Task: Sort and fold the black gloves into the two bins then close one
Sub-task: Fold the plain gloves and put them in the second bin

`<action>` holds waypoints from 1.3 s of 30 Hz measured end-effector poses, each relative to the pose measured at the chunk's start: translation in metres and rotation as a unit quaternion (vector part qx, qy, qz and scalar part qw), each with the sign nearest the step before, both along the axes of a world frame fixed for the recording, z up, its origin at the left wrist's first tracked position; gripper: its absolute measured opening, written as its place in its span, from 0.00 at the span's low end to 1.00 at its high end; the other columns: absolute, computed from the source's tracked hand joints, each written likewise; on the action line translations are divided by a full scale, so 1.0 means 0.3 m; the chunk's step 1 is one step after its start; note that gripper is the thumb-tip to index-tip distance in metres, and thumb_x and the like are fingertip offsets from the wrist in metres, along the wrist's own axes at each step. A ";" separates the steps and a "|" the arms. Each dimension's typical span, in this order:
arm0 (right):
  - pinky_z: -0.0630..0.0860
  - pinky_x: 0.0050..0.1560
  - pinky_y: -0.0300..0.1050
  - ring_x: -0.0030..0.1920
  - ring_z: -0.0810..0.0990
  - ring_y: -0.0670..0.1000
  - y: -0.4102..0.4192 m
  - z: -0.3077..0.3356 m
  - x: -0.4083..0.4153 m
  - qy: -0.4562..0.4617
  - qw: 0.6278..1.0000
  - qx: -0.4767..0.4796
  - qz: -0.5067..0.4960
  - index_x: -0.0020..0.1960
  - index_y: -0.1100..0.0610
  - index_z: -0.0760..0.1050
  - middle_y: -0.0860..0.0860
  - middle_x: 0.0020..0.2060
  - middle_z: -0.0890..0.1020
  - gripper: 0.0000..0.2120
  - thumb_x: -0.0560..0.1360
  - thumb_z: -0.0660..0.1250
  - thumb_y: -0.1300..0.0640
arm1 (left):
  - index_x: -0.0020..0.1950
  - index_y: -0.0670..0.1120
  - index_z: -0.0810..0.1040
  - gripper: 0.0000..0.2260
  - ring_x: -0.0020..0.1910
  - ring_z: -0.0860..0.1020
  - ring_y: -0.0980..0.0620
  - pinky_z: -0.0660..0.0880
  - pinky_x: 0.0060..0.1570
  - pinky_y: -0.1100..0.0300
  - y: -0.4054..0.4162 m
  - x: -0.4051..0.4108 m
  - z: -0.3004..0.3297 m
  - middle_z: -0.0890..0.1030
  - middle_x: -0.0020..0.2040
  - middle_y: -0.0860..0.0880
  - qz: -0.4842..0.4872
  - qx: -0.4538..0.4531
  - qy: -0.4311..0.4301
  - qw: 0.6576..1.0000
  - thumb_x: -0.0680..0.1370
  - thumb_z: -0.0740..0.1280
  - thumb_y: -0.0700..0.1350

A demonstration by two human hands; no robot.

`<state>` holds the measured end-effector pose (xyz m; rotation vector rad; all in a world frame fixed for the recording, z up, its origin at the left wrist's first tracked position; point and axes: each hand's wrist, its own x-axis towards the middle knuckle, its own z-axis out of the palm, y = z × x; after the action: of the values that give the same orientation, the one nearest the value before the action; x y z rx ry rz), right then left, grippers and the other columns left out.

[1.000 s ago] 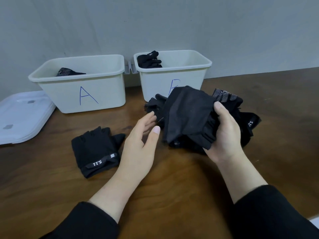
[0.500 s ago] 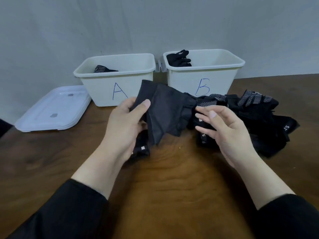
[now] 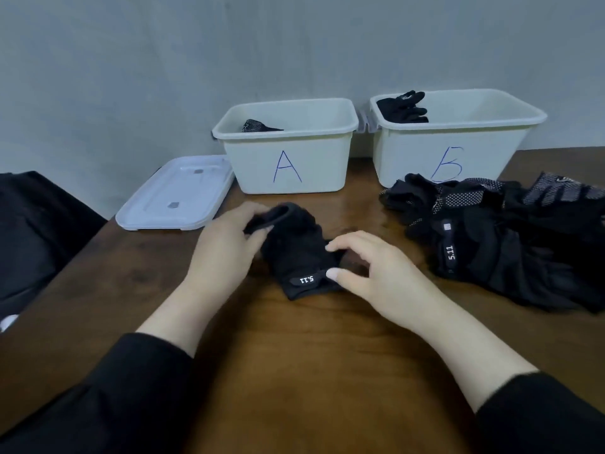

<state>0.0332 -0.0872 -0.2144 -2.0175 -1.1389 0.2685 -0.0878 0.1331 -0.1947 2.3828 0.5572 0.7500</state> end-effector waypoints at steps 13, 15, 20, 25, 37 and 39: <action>0.60 0.70 0.37 0.60 0.65 0.30 0.022 -0.043 -0.033 -0.062 0.995 -0.075 0.018 0.65 0.42 0.77 0.33 0.59 0.75 0.17 0.78 0.66 0.40 | 0.63 0.56 0.83 0.15 0.68 0.73 0.58 0.69 0.70 0.47 0.024 -0.027 -0.132 0.78 0.67 0.58 -0.144 0.101 0.087 0.981 0.79 0.68 0.58; 0.65 0.68 0.37 0.63 0.68 0.34 0.019 -0.044 -0.028 -0.028 0.998 -0.062 -0.012 0.64 0.39 0.76 0.31 0.58 0.76 0.16 0.77 0.66 0.38 | 0.61 0.55 0.84 0.11 0.60 0.74 0.55 0.70 0.63 0.48 0.021 -0.020 -0.130 0.79 0.60 0.57 -0.125 0.136 0.053 0.981 0.78 0.72 0.52; 0.69 0.58 0.34 0.62 0.73 0.33 0.025 -0.043 -0.031 0.031 0.998 -0.017 -0.048 0.59 0.37 0.75 0.29 0.53 0.81 0.12 0.77 0.67 0.39 | 0.41 0.58 0.76 0.08 0.44 0.76 0.57 0.69 0.46 0.68 -0.028 -0.029 -0.080 0.75 0.42 0.57 -0.062 -0.009 -0.064 0.996 0.81 0.66 0.51; 0.73 0.58 0.34 0.58 0.78 0.36 0.028 -0.035 -0.035 0.030 0.994 0.067 -0.078 0.56 0.41 0.79 0.33 0.51 0.82 0.07 0.78 0.69 0.46 | 0.55 0.48 0.82 0.09 0.41 0.82 0.53 0.77 0.44 0.61 -0.042 0.000 -0.018 0.86 0.45 0.51 0.013 -0.326 -0.187 0.927 0.85 0.62 0.45; 0.66 0.72 0.41 0.70 0.69 0.38 0.128 0.019 -0.042 -0.100 0.991 0.078 -0.030 0.77 0.45 0.64 0.38 0.70 0.72 0.32 0.76 0.72 0.46 | 0.68 0.49 0.78 0.21 0.64 0.80 0.51 0.74 0.66 0.47 -0.176 0.021 -0.046 0.83 0.62 0.50 -0.165 -0.434 -0.107 0.879 0.83 0.57 0.59; 0.73 0.64 0.41 0.62 0.77 0.40 0.136 0.011 -0.031 -0.100 0.985 0.123 -0.064 0.70 0.47 0.73 0.39 0.60 0.79 0.21 0.78 0.70 0.51 | 0.66 0.47 0.80 0.25 0.62 0.81 0.52 0.75 0.64 0.49 -0.177 0.018 -0.055 0.84 0.60 0.51 -0.165 -0.387 -0.096 0.902 0.82 0.55 0.61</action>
<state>0.0239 -0.0465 -0.2110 -1.9179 -1.0985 -0.1383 -0.0825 0.0800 -0.2111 1.5800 0.2755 0.4762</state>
